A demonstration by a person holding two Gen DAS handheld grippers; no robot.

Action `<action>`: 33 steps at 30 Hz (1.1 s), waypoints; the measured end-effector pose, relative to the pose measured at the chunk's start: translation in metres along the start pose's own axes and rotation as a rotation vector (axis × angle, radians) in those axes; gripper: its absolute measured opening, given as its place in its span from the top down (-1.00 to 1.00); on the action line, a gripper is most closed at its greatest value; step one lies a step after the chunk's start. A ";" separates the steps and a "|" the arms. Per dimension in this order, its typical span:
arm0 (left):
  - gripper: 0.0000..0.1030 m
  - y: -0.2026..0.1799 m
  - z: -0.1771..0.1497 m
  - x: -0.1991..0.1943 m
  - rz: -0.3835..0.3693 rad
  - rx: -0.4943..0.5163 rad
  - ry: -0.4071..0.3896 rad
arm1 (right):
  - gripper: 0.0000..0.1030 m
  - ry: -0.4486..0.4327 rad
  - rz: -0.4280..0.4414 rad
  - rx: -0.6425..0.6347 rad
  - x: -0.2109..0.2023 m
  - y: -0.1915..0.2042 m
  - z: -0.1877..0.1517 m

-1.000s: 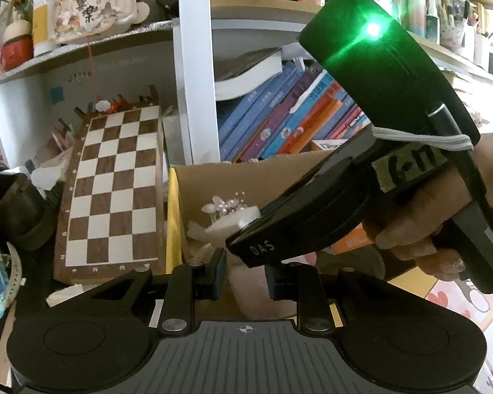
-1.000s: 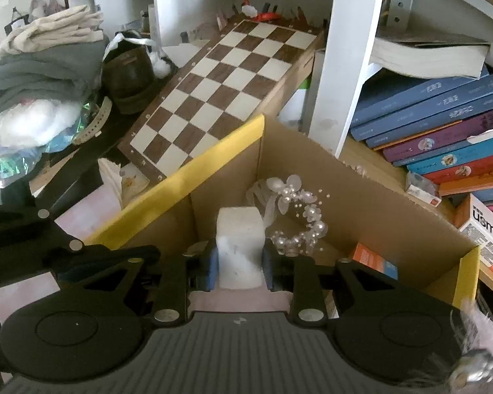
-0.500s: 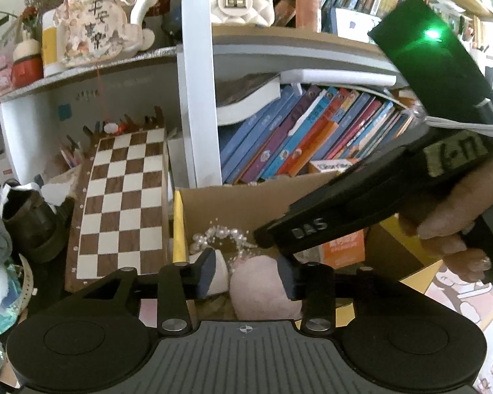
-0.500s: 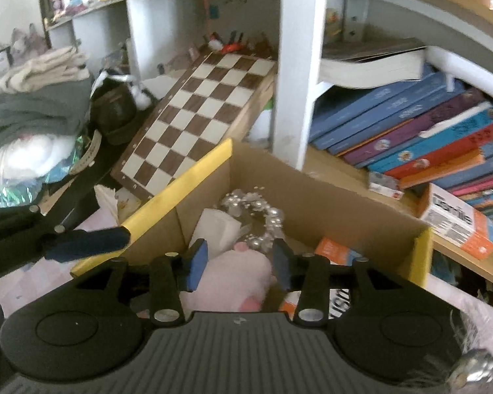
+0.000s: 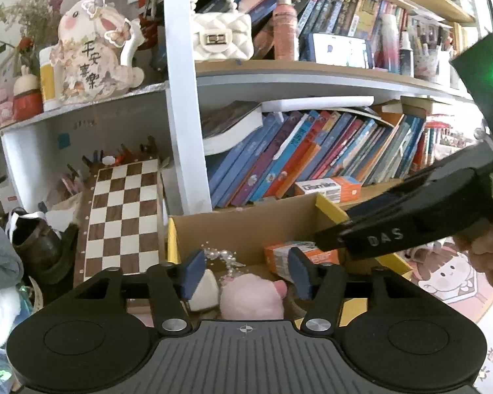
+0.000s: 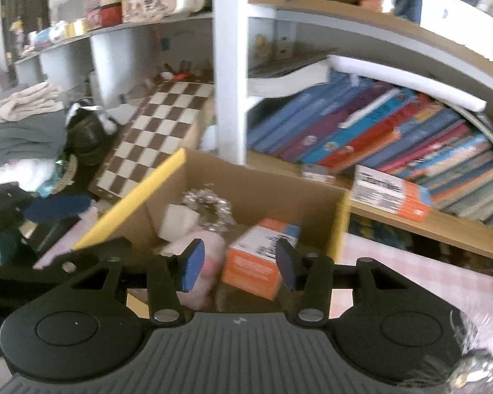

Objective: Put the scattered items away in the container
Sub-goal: 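Open left gripper over the box while right gripper releases the sponge inside, then withdraw both tools from the yellow box toward the grey truck and white charger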

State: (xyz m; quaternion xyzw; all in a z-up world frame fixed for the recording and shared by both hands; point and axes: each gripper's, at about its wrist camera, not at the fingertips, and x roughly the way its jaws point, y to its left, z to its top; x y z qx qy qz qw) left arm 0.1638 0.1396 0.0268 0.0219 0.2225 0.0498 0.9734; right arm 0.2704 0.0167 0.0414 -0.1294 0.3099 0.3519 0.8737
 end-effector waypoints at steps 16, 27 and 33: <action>-0.58 -0.027 -0.001 -0.020 -0.064 0.006 -0.010 | -0.22 -0.050 -0.129 0.034 -0.052 -0.012 -0.041; -0.87 -0.038 -0.012 -0.032 -0.030 -0.023 0.030 | -0.81 -0.064 -0.220 0.074 -0.079 -0.008 -0.072; -0.91 -0.048 -0.022 -0.039 -0.057 -0.022 0.057 | -0.84 -0.045 -0.254 0.107 -0.086 -0.011 -0.092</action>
